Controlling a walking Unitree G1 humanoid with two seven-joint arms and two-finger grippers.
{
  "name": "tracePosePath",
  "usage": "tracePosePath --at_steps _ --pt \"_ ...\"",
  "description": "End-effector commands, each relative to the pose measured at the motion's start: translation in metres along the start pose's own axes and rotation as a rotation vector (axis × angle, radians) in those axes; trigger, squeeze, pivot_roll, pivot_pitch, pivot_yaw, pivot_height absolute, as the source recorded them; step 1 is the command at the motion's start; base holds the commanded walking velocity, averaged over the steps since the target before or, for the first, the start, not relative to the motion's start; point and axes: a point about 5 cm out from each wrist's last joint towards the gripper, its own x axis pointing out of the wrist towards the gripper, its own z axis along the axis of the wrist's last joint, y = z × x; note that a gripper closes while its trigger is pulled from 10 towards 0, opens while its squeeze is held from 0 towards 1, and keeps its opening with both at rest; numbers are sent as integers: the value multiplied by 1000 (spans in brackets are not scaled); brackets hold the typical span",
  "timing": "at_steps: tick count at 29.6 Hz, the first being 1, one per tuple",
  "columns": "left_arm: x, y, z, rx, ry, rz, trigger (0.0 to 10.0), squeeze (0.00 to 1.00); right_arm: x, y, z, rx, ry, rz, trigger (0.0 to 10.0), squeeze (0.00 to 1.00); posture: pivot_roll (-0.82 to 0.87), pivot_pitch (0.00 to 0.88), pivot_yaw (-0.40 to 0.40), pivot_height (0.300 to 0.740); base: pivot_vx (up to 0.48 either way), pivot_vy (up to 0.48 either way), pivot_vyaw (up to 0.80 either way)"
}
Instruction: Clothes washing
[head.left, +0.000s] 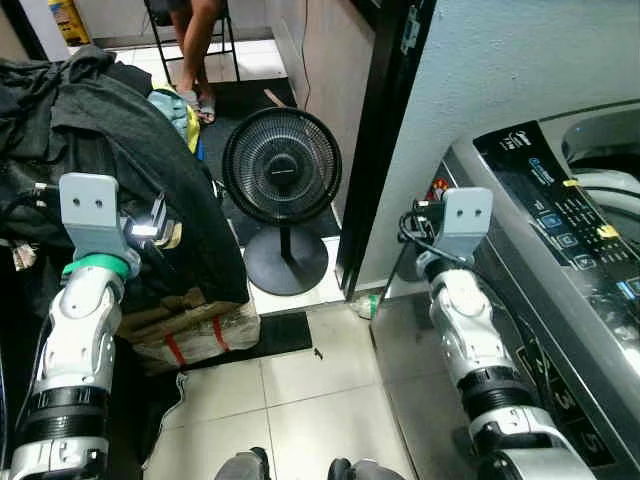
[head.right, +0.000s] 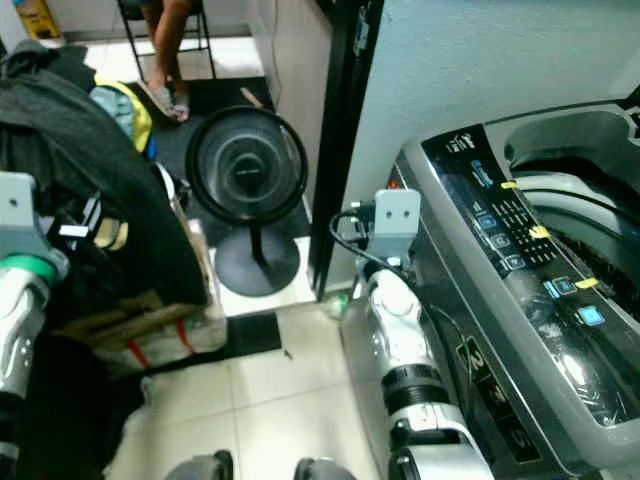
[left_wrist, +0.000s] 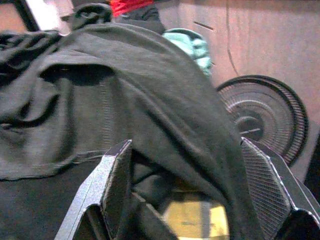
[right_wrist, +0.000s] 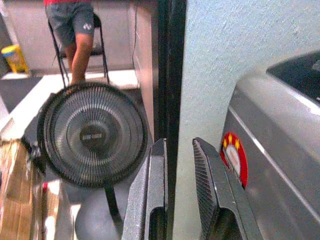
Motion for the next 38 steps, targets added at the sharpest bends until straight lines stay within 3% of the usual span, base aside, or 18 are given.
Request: tracePosePath --at_steps 1,7,11,16,26,33,36,38 --pt "-7 12 -5 13 14 48 10000 0 1 6 3 9 -17 14 10000 0 113 55 3 740 0 0 0" --pt "-10 30 3 11 -10 124 10000 0 2 9 7 4 -29 49 10000 0 104 70 -12 740 0 0 0" --pt "-9 33 0 12 2 144 10000 0 2 9 9 0 -34 52 10000 0 98 84 -11 740 0 0 0" --pt "-6 20 -3 1 5 104 10000 0 0 7 14 3 -52 38 10000 0 67 80 -9 740 0 0 0" --pt "6 6 24 -25 -79 52 10000 0 7 8 29 16 -97 44 10000 0 73 102 -21 740 0 0 0" --pt "-5 -9 21 4 -70 -81 10000 0 9 4 52 18 -182 49 10000 0 56 91 -10 740 0 0 0" --pt "3 -11 53 -13 -169 -98 10000 0 9 14 71 45 -263 99 10000 0 83 66 -7 740 0 0 0" --pt "5 -13 63 -17 -198 -115 10000 0 10 17 78 55 -287 106 10000 0 75 53 20 740 0 0 0"
